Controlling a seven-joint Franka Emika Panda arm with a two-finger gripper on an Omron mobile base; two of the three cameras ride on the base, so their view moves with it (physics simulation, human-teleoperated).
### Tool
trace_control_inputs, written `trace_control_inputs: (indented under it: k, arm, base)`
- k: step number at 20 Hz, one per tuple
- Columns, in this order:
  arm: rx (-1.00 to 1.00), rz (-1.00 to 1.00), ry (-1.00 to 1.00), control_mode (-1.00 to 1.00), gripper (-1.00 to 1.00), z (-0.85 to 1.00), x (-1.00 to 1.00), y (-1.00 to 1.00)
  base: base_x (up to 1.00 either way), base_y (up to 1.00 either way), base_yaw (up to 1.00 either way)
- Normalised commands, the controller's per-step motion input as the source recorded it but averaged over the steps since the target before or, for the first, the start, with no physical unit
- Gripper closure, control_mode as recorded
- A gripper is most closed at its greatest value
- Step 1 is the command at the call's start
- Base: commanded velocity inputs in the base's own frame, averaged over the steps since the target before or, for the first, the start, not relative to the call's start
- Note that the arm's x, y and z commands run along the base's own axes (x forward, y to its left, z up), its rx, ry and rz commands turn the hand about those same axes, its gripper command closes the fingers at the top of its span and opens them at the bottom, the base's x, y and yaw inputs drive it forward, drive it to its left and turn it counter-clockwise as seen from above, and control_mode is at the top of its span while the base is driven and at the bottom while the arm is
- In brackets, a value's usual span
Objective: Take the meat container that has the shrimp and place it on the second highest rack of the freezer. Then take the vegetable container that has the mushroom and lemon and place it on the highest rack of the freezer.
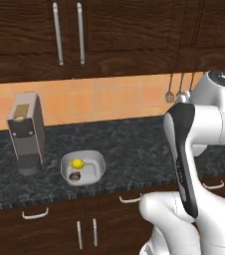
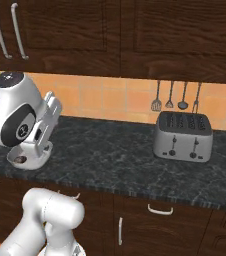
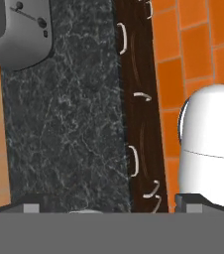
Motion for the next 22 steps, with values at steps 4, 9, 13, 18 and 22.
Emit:
trace_control_inputs:
  k: [4,9,13,18,22]
  arm:
    - [0.0,0.0,0.0,1.0,-1.0,0.0,0.0,0.0]
    - [-0.01,-0.02,0.0,-1.0,-1.0,-0.14,0.0,0.11]
    - [-0.1,0.0,0.0,-1.0,-1.0,-0.73,0.0,0.98]
    - [-0.05,0.0,0.11,-1.0,-1.0,-0.64,0.08,1.0]
    - [0.0,0.0,0.12,-1.0,-1.0,-0.51,0.21,0.99]
  base:
    - [0.51,0.0,-0.14]
    - [0.1,0.0,-0.04]
    - [0.0,0.0,0.0]
    - [0.0,0.0,0.0]
    - [0.0,0.0,0.0]
